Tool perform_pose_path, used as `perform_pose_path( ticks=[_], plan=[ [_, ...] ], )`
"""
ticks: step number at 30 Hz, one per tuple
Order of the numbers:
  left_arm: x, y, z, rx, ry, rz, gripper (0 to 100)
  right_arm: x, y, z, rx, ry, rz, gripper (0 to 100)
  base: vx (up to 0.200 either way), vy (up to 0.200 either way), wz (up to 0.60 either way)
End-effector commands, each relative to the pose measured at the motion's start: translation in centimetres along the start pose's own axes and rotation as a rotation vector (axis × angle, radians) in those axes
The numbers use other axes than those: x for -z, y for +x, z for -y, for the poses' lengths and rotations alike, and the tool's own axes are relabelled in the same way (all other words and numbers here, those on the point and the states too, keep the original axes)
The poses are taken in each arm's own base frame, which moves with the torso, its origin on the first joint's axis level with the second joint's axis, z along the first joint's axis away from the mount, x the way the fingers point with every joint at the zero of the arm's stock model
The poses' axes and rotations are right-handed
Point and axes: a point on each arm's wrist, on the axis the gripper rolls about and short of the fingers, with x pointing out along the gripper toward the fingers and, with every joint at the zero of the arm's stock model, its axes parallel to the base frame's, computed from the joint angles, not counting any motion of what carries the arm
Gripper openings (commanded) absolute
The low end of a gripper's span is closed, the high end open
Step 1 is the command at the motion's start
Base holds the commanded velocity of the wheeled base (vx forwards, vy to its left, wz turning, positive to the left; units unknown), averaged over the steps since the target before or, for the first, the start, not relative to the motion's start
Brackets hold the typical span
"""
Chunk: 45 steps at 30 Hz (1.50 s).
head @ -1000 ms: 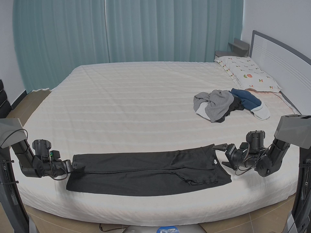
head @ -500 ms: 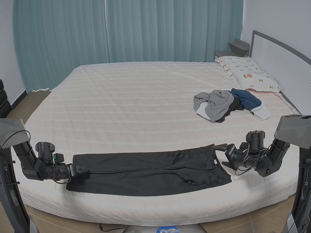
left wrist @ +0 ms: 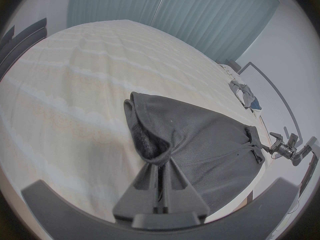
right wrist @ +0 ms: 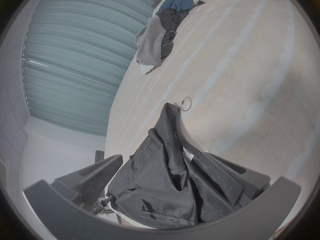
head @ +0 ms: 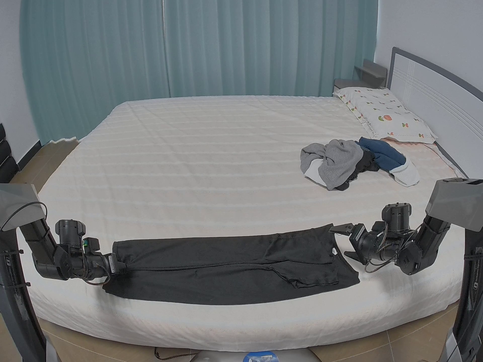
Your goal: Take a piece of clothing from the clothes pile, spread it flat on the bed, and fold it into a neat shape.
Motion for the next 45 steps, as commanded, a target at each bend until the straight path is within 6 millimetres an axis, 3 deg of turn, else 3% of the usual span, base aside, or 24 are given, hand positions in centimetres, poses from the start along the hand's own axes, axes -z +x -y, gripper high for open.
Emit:
perform_pose_path(
  ticks=[1, 15, 27, 36, 45],
  plan=[
    [-0.2, -0.2, -0.1, -0.003, -0.001, 0.009, 0, 0.0, 0.0, 0.0, 0.000, 0.000, -0.002, 100, 0.000, 0.000, 0.00],
    [-0.3, -0.2, -0.3, -0.005, -0.017, 0.013, 0, 0.0, 0.0, 0.0, 0.001, 0.000, -0.001, 100, 0.000, 0.000, 0.00],
    [-1.6, 0.0, 0.1, 0.006, -0.099, 0.054, 0, 0.1, 0.1, 0.0, 0.001, -0.001, -0.002, 100, -0.050, 0.000, 0.00],
    [-2.9, 0.2, 1.6, 0.018, -0.187, 0.101, 0, 0.1, 0.1, 0.0, 0.000, -0.001, -0.003, 100, 0.000, 0.000, 0.00],
    [-3.6, -1.0, 4.3, 0.029, -0.184, 0.137, 0, 0.2, 0.1, -0.1, -0.001, -0.004, -0.006, 100, 0.000, -0.200, 0.00]
  ],
)
